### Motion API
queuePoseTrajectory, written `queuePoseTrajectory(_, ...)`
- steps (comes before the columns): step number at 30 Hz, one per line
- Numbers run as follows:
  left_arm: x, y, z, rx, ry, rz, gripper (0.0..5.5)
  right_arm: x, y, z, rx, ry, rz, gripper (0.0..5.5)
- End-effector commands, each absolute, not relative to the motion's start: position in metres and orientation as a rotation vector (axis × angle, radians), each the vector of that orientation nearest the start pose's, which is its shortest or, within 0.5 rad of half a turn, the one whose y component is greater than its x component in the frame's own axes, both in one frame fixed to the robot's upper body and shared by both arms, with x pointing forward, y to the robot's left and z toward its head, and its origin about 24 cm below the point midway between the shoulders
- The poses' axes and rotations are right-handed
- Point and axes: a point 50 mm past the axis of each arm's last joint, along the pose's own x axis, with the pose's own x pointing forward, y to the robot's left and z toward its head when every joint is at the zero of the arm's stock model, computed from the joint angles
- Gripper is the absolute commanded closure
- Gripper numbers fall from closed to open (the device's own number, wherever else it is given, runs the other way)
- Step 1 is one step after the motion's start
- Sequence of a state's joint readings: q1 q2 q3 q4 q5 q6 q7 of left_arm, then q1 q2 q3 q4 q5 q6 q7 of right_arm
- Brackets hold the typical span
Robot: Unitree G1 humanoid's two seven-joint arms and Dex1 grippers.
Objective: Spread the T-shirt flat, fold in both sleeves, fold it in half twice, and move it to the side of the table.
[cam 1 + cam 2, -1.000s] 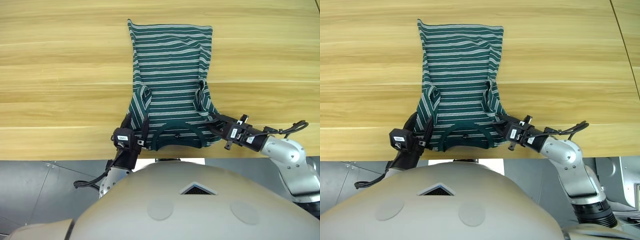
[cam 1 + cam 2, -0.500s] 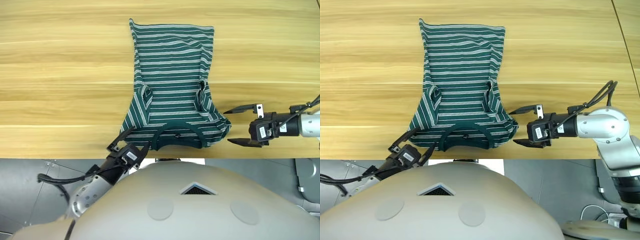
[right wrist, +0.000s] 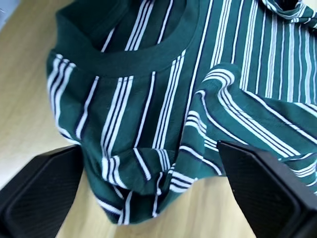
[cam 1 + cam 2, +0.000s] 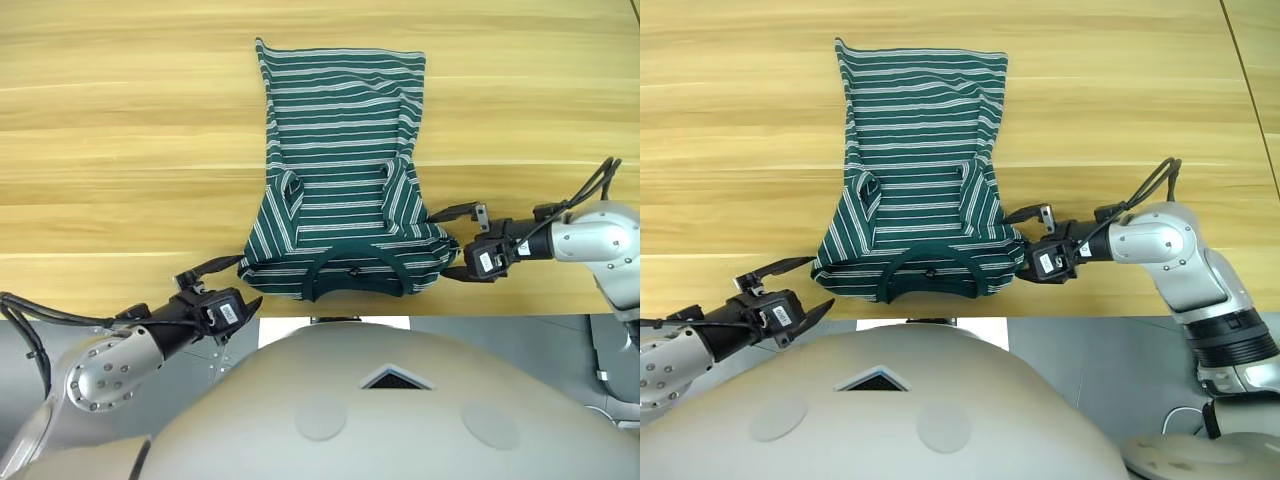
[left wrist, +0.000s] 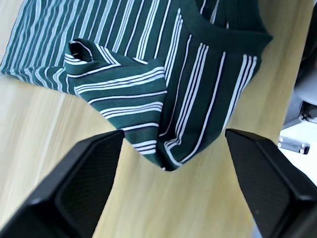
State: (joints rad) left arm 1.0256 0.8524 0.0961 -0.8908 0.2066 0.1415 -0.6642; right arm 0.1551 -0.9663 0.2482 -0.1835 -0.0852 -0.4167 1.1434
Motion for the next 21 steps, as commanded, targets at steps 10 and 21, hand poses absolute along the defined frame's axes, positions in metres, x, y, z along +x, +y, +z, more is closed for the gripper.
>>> queuePoseTrajectory(10, 0.087, 0.209, 0.081, 0.915, 0.569, -1.082, 1.79, 0.17, -0.207, 0.045, -1.011, 0.452, 1.577, 2.59)
queuePoseTrajectory(21, 0.091, 0.204, 0.057, 0.949, 0.63, -1.228, 1.79, 0.174, -0.199, 0.051, -1.007, 0.418, 1.585, 4.51)
